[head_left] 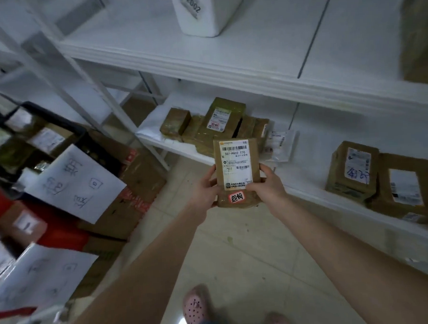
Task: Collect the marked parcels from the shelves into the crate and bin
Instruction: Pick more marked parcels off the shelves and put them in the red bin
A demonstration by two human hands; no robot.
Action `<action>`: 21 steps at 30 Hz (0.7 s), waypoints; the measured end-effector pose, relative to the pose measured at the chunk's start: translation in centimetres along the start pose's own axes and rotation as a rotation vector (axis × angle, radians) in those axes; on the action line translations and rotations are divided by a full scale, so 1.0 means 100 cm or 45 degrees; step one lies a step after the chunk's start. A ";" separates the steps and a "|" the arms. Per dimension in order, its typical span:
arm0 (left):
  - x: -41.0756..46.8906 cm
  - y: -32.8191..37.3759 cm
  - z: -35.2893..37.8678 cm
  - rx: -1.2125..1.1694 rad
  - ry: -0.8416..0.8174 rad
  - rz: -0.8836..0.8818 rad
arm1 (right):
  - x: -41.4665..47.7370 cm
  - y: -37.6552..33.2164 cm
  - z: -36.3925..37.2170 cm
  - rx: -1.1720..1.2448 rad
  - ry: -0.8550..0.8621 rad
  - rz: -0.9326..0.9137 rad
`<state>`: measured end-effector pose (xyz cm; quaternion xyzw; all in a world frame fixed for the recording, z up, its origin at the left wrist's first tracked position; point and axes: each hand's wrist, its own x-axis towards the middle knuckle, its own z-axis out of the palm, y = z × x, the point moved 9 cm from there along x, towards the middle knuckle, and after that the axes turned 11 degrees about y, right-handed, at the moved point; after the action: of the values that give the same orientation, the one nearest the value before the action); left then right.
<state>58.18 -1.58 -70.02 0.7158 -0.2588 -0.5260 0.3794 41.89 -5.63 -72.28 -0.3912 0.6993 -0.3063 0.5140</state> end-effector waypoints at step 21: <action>0.034 -0.031 -0.530 -0.495 0.880 0.062 | -0.164 -0.155 0.497 -0.221 -0.432 -0.442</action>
<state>109.43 12.00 -66.01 0.7592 -0.0282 -0.2841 0.5849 95.89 -0.61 -65.67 -0.5938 0.5491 -0.2588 0.5282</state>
